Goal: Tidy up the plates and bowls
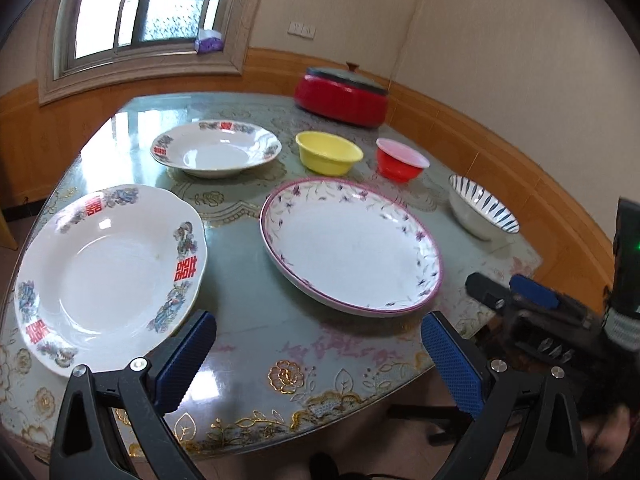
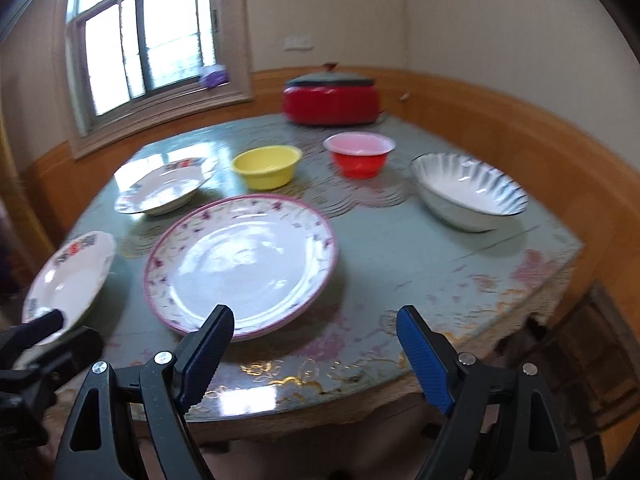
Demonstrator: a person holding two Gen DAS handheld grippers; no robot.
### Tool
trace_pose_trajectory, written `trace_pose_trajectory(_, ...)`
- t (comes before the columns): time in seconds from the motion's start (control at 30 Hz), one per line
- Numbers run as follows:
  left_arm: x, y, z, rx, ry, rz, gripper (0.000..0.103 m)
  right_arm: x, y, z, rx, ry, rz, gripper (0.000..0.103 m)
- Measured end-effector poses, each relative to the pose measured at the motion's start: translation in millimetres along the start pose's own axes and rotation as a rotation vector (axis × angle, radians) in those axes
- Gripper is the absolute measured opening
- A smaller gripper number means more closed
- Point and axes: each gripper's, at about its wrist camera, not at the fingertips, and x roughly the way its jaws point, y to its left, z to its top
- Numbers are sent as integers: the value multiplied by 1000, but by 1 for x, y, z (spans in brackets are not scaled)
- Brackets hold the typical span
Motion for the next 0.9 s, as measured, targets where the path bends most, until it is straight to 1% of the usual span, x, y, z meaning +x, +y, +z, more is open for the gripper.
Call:
trace_pose_trajectory(0.1, 6, 0, 6, -18, 9, -4, 103, 14, -21, 22, -18, 48, 126, 84)
trace_pose_trajectory(0.13, 9, -2, 8, -17, 16, -7, 103, 19, -26, 29, -23, 64, 158, 84)
trace_pose_trajectory(0.2, 14, -3, 13, -18, 22, 9, 103, 34, -33, 45, -48, 111, 207, 84)
trace_pose_trajectory(0.3, 26, -4, 19, -38, 43, 17, 101, 62, -33, 63, -134, 174, 215, 84)
trace_pose_trajectory(0.37, 33, -7, 22, -46, 48, 18, 96, 82, -32, 73, -174, 207, 209, 75)
trace_pose_trajectory(0.4, 37, -8, 23, -50, 53, 35, 94, 94, -31, 78, -189, 233, 214, 74)
trace_pose_trajectory(0.43, 41, -10, 24, -57, 59, 49, 92, 104, -32, 82, -205, 251, 219, 66)
trace_pose_trajectory(0.47, 44, -11, 24, -61, 65, 52, 85, 116, -31, 87, -226, 266, 219, 61)
trace_pose_trajectory(0.5, 48, -13, 25, -65, 73, 53, 83, 124, -30, 90, -241, 284, 221, 60)
trace_pose_trajectory(0.53, 51, -14, 25, -72, 77, 65, 83, 132, -30, 94, -252, 297, 227, 60)
trace_pose_trajectory(0.6, 58, -14, 25, -89, 82, 99, 82, 146, -27, 100, -284, 314, 249, 56)
trace_pose_trajectory(0.63, 61, -13, 25, -98, 88, 110, 82, 151, -25, 101, -301, 321, 256, 53)
trace_pose_trajectory(0.7, 67, -13, 24, -115, 96, 133, 81, 161, -22, 105, -330, 338, 276, 52)
trace_pose_trajectory(0.73, 70, -12, 24, -119, 102, 145, 80, 164, -19, 106, -348, 343, 287, 47)
trace_pose_trajectory(0.83, 78, -12, 23, -136, 118, 173, 78, 171, -9, 105, -409, 359, 302, 40)
trace_pose_trajectory(0.87, 81, -12, 23, -137, 125, 182, 75, 172, -6, 104, -433, 357, 290, 39)
trace_pose_trajectory(0.9, 83, -12, 23, -136, 132, 190, 69, 173, -4, 102, -463, 357, 280, 38)
